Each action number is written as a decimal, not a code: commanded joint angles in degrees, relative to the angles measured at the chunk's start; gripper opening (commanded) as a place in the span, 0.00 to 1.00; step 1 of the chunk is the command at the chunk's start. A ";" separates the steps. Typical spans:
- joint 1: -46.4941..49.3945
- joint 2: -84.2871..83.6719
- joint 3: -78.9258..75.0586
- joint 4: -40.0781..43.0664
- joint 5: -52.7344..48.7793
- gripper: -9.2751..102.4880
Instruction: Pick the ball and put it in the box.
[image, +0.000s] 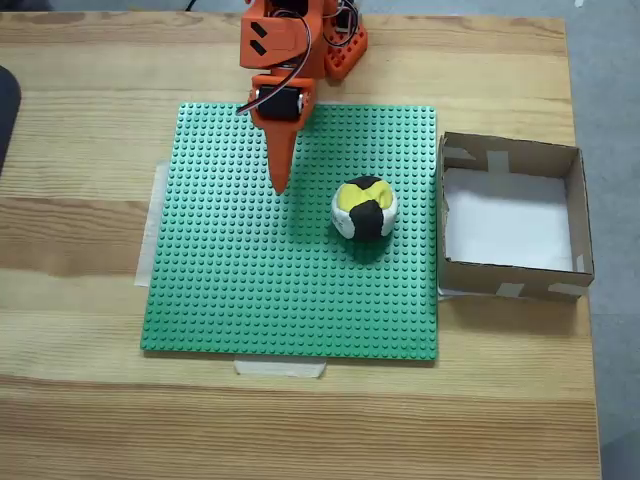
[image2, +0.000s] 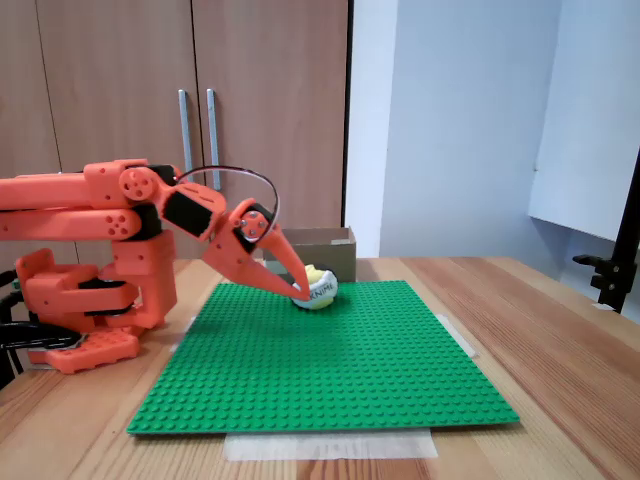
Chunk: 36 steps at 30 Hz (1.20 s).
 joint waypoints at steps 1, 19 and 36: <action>0.18 0.53 2.64 -0.88 -0.35 0.08; -0.44 0.53 2.64 -0.88 -1.23 0.08; -0.53 -0.35 1.93 -0.44 -1.85 0.08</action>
